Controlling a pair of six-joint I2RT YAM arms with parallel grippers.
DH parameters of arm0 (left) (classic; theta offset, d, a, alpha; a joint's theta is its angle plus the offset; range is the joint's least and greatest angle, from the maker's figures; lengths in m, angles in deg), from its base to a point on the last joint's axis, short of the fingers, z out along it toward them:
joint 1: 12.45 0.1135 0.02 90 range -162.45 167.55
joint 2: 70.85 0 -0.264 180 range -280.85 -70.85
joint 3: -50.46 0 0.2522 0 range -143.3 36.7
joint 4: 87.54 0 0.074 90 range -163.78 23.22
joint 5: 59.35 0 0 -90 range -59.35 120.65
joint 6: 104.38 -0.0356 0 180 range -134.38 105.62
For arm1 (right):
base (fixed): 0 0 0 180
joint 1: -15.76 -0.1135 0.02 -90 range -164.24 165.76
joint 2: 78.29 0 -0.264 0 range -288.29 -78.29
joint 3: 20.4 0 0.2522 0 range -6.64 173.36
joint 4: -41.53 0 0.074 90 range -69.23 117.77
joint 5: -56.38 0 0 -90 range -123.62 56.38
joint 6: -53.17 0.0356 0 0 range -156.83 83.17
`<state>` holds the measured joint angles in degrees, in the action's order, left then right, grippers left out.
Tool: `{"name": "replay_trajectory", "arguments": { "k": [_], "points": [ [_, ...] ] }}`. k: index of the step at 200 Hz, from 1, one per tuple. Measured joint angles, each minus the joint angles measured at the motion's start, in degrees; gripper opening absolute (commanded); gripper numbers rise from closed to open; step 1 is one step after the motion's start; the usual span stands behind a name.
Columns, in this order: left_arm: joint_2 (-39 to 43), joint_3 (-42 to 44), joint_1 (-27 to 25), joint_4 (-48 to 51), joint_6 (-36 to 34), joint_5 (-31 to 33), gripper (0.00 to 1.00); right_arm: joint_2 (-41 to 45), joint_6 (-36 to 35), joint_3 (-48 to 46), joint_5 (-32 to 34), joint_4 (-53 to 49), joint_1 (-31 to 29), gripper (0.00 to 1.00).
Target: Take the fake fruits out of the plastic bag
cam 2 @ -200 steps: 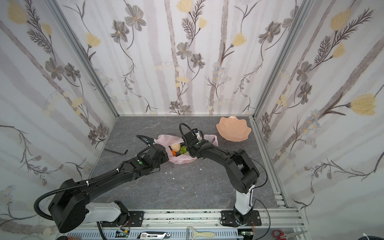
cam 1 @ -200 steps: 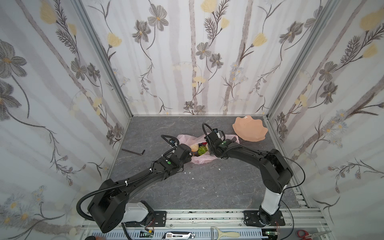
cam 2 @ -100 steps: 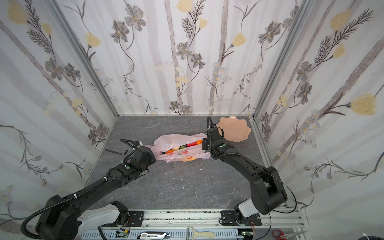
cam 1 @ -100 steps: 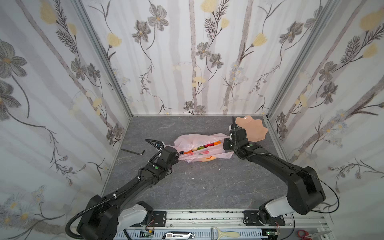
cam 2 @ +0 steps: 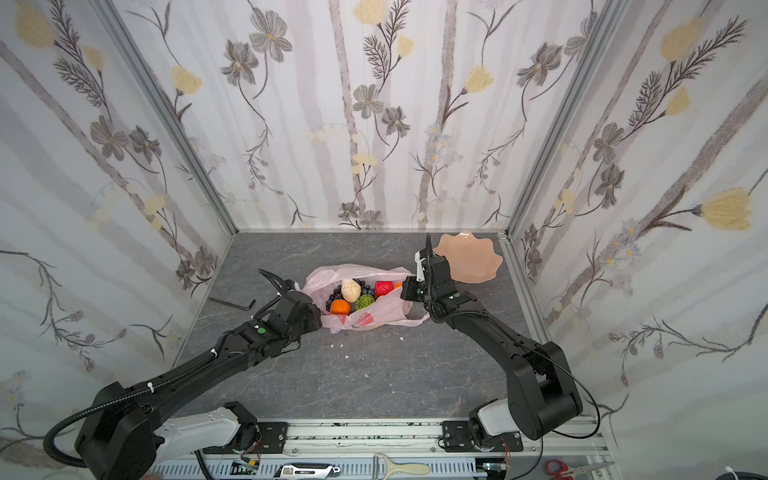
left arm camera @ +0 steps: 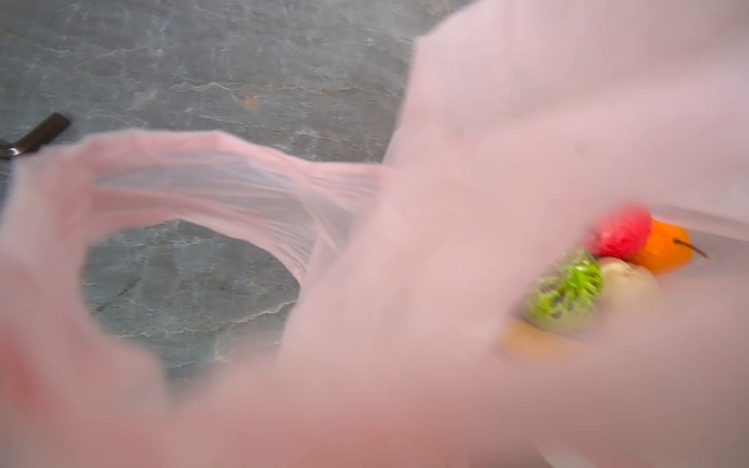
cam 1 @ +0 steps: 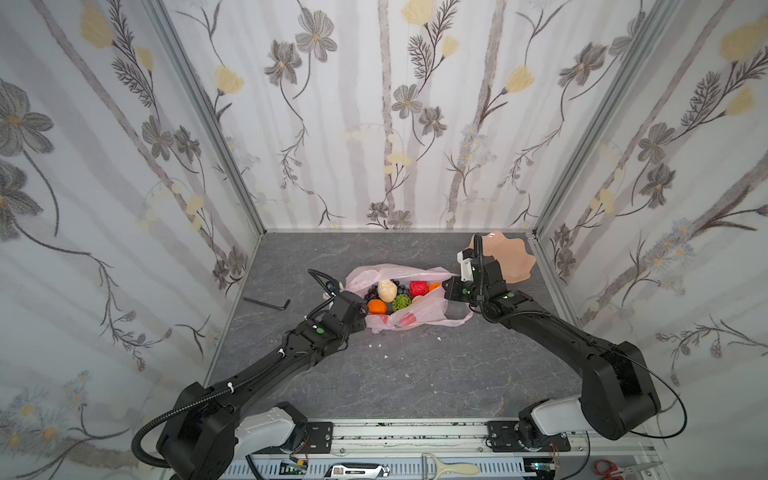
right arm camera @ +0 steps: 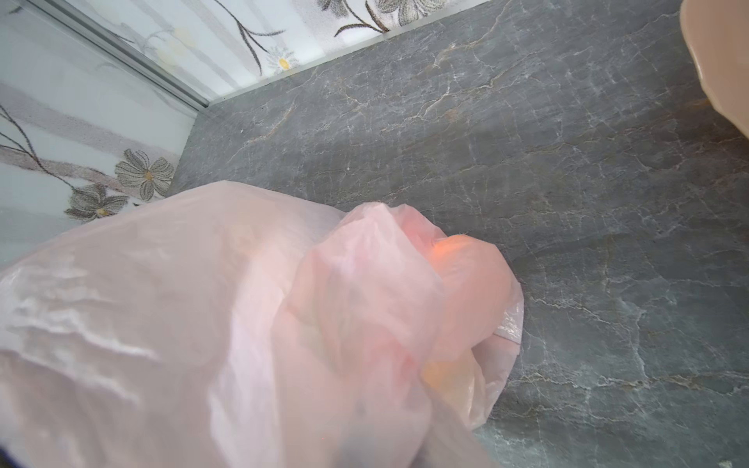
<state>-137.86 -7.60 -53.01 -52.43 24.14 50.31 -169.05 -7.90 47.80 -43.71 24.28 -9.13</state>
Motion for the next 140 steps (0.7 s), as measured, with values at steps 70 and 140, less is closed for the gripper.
{"name": "replay_trajectory", "arguments": {
  "k": [70, 140],
  "points": [
    [-7.1, -18.97, -11.61, 22.88, 0.68, 17.73, 0.97, -1.55, -3.08, 2.49, 3.82, -2.19, -2.93, 0.0],
    [-27.32, -31.69, -1.01, 26.16, -3.58, 24.85, 0.92, -1.36, -5.07, 2.34, 5.73, -3.8, -4.74, 0.0]
  ]
}}
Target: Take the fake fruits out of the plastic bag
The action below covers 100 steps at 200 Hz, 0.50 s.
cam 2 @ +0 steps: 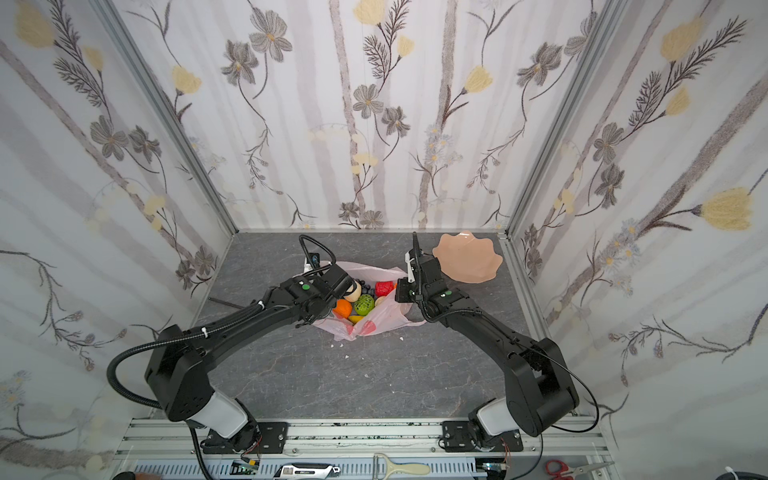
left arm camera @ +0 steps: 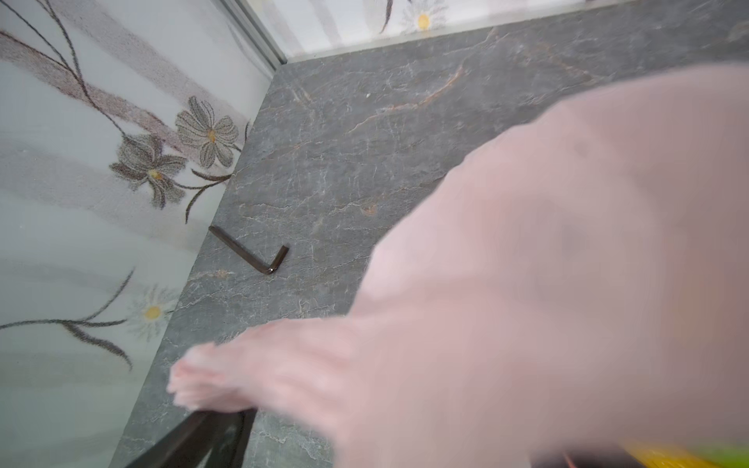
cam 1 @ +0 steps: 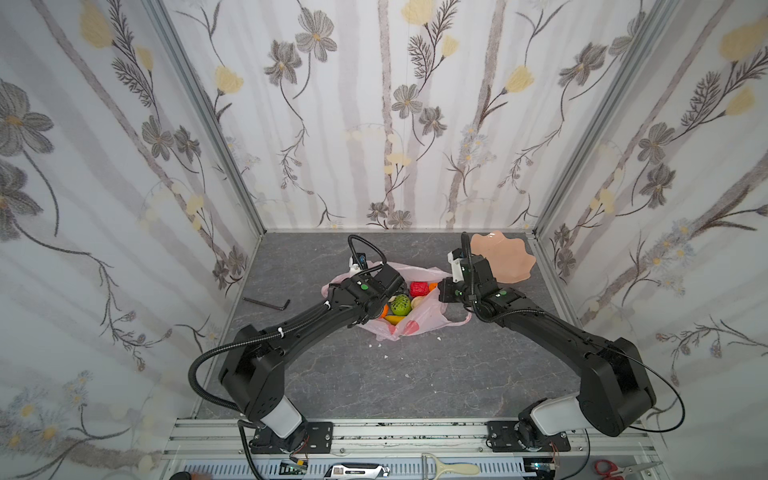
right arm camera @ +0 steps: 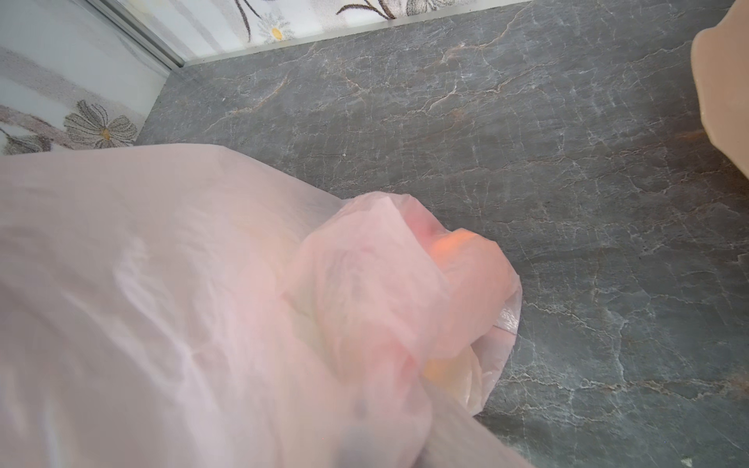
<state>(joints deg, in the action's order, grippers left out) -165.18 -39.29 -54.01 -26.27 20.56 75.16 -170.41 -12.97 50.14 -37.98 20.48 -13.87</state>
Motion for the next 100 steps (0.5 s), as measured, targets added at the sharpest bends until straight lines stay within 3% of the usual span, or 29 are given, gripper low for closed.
{"name": "replay_trajectory", "arguments": {
  "k": [22, 38, 51, 75, 91, 100],
  "points": [
    [-6.54, -4.57, 4.02, -2.16, -2.01, -0.48, 0.88, 0.02, -0.68, -0.5, -0.24, 0.02, -0.61, 0.0],
    [-10.16, -6.93, 5.86, -4.15, -3.85, -2.01, 0.77, 0.02, -1.44, -0.92, -0.44, 0.0, -0.79, 0.0],
    [-13.03, -8.61, 8.0, -6.23, -5.05, -4.94, 0.61, 0.02, -2.03, -1.2, -0.83, 0.02, -0.72, 0.0],
    [-16.33, -8.11, 13.38, -9.6, -6.27, -11.74, 0.21, 0.28, -3.02, -2.29, -3.58, 0.37, 1.11, 0.0],
    [-14.8, -3.96, 15.63, -11.78, -6.47, -16.26, 0.04, 1.68, -2.97, -3.56, -5.97, 0.66, 3.52, 0.0],
    [-12.61, -0.81, 16.7, -13.11, -6.45, -19.37, 0.0, 1.9, -2.95, -3.82, -8.0, 1.7, 4.96, 0.0]
  ]
}}
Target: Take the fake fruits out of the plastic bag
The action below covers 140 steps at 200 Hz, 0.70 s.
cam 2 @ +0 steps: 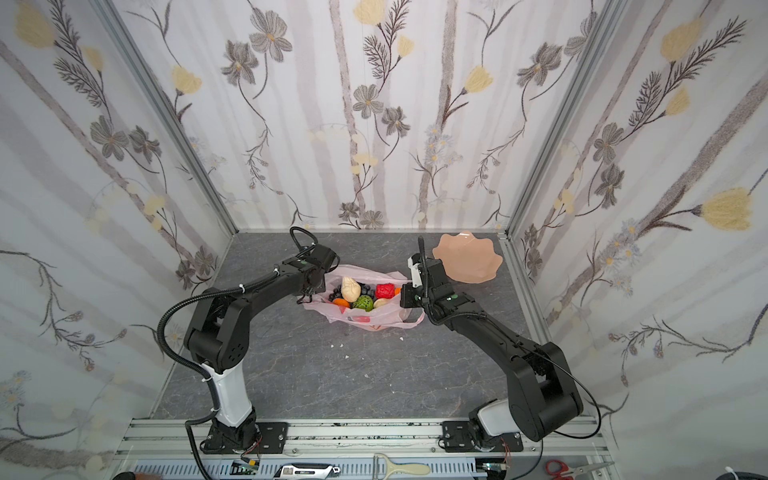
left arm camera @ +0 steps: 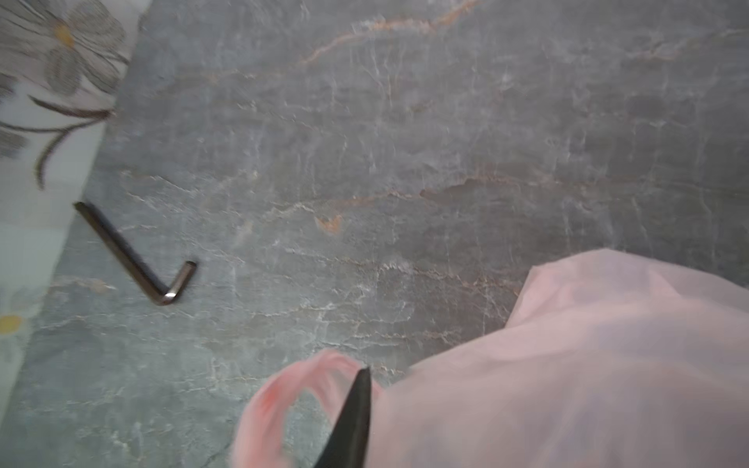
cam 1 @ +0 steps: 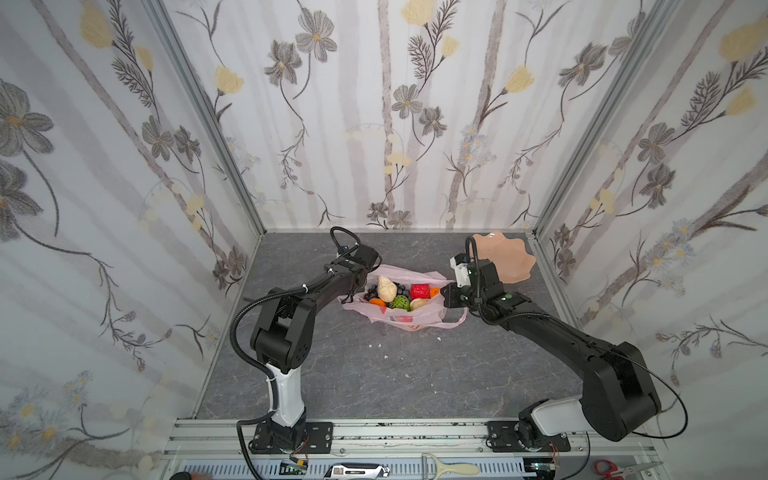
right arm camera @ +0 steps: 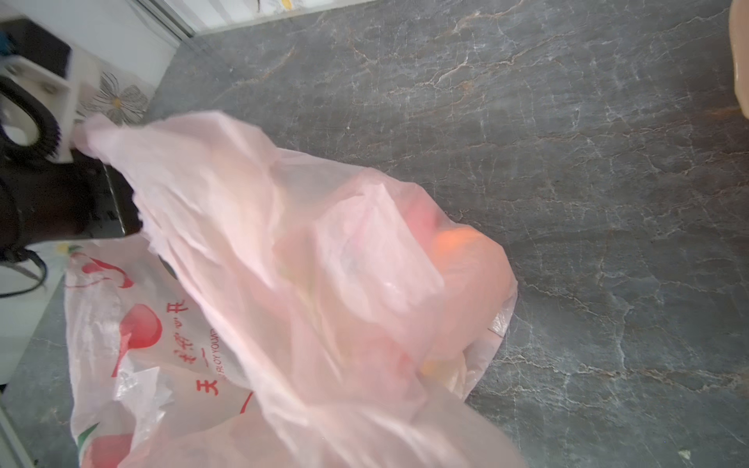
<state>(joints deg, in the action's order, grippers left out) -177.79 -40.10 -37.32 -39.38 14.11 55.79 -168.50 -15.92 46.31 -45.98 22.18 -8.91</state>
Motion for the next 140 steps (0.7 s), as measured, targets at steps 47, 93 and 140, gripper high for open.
{"name": "replay_trajectory", "arguments": {
  "k": [47, 93, 140],
  "points": [
    [14.86, 15.63, 4.33, -7.26, 1.07, -10.95, 0.0, -4.55, 3.3, 1.6, -8.72, 3.54, 4.81, 0.0],
    [24.79, 23.58, 0.09, -10.8, 2.8, -17.66, 0.0, -14.84, 4.2, 14.23, -8.48, 2.21, 2.23, 0.0],
    [29.22, 26.34, -5.38, -14.12, 5.25, -20.85, 0.0, -21.79, 2.34, 26.23, -1.07, -4.92, -1.42, 0.67]
  ]
}}
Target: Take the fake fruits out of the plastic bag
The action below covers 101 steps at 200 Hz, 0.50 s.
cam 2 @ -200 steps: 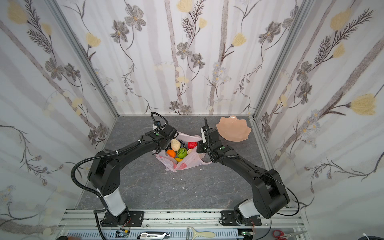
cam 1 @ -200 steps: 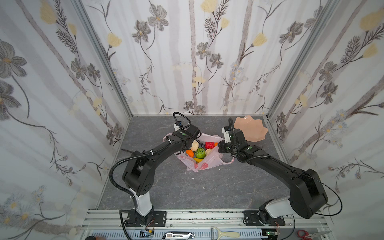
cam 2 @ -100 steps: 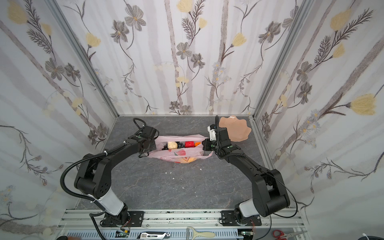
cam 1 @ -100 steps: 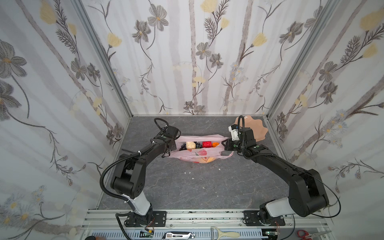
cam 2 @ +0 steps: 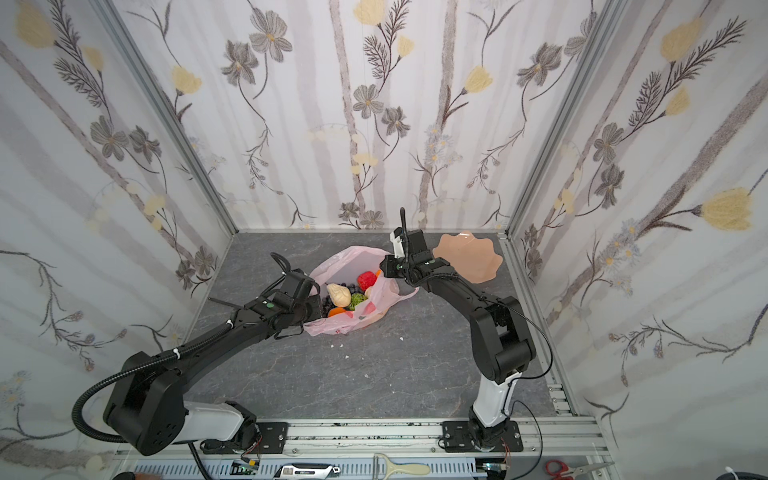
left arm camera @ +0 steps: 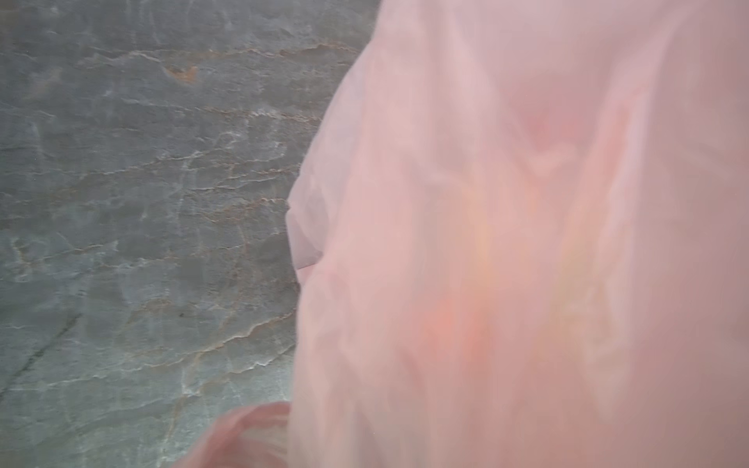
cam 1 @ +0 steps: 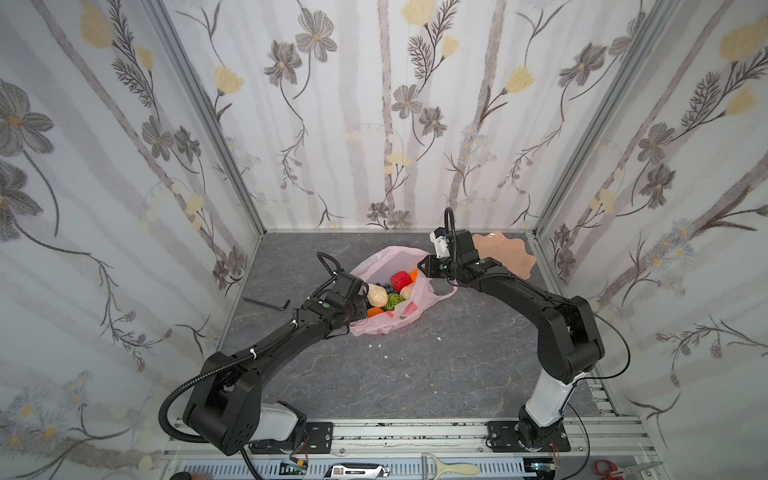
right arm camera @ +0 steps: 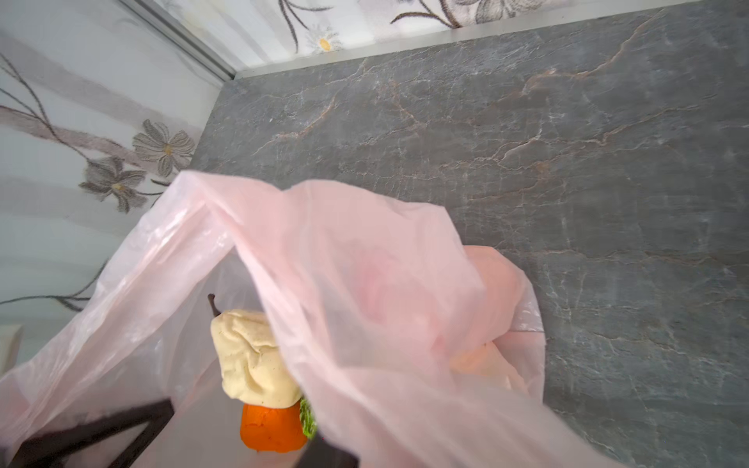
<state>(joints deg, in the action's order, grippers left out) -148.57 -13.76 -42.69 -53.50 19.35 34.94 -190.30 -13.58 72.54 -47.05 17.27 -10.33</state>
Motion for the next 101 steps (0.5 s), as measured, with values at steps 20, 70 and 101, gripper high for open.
{"name": "replay_trajectory", "arguments": {
  "k": [20, 70, 101],
  "points": [
    [1.49, 1.77, -0.22, -1.92, 1.86, -0.44, 0.0, 3.32, -1.14, -0.28, 6.78, -3.48, -1.03, 0.88],
    [3.87, 4.92, -0.98, -6.21, 5.42, -0.9, 0.0, 14.88, -0.9, -7.96, 20.79, -6.43, -6.27, 0.99],
    [4.07, 6.08, -1.81, -8.35, 6.62, -1.51, 0.0, 16.17, 3.17, -14.43, 26.62, -6.4, -10.12, 1.0]
  ]
}}
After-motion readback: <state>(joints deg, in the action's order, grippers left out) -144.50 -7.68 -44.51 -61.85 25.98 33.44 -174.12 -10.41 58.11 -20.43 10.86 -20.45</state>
